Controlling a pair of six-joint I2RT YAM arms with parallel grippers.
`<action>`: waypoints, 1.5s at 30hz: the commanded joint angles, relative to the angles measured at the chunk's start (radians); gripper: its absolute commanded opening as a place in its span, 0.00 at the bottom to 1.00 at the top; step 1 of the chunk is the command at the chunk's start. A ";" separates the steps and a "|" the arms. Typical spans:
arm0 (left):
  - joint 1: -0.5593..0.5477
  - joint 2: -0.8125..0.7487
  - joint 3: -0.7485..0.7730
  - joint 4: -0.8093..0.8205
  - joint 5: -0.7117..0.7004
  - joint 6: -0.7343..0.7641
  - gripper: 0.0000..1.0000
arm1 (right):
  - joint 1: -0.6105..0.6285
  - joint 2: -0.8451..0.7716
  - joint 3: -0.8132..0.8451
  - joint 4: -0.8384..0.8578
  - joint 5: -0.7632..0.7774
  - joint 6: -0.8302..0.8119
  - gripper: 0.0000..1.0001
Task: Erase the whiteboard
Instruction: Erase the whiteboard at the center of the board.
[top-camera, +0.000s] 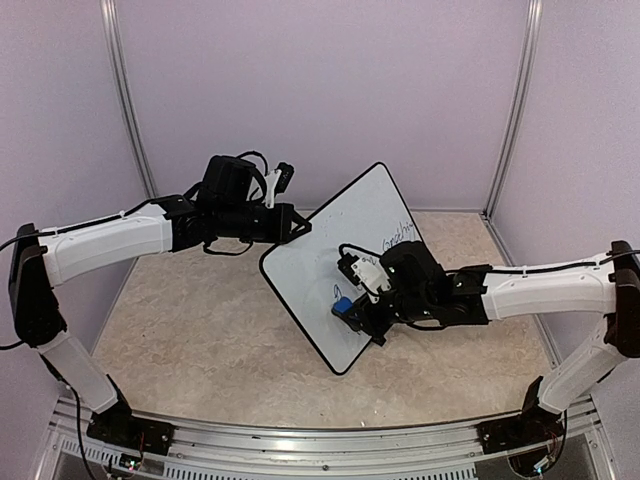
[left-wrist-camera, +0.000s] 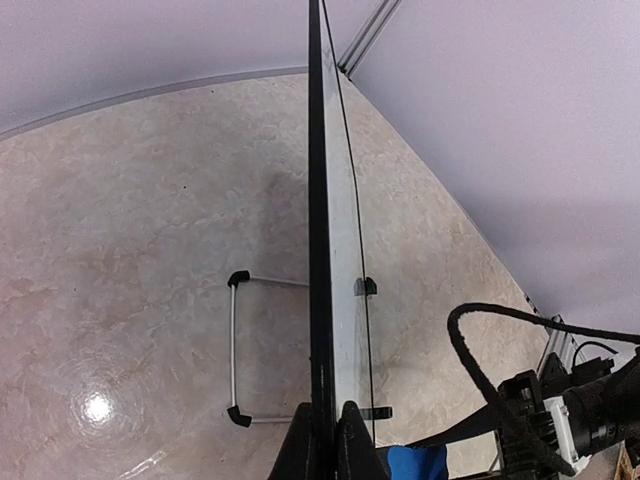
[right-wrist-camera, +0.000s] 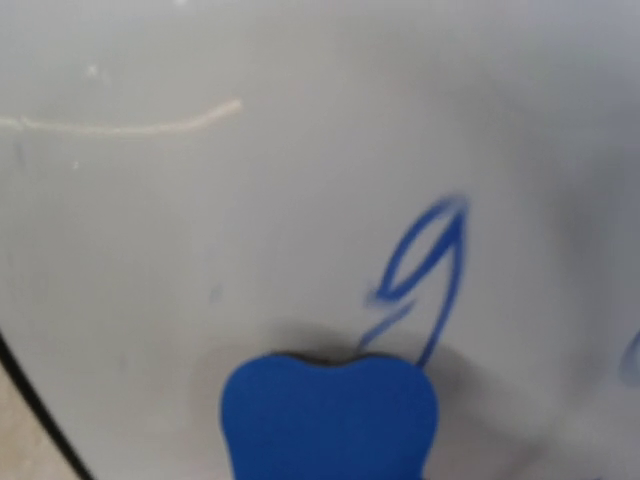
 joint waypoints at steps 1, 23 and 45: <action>-0.012 -0.003 0.007 0.039 -0.009 0.062 0.00 | -0.020 -0.036 0.074 0.016 0.090 -0.044 0.30; -0.013 -0.009 0.008 0.038 -0.012 0.064 0.00 | -0.064 0.065 0.028 0.047 -0.080 0.037 0.29; -0.015 -0.009 0.007 0.039 -0.011 0.064 0.00 | -0.013 0.018 -0.098 -0.001 -0.061 0.088 0.29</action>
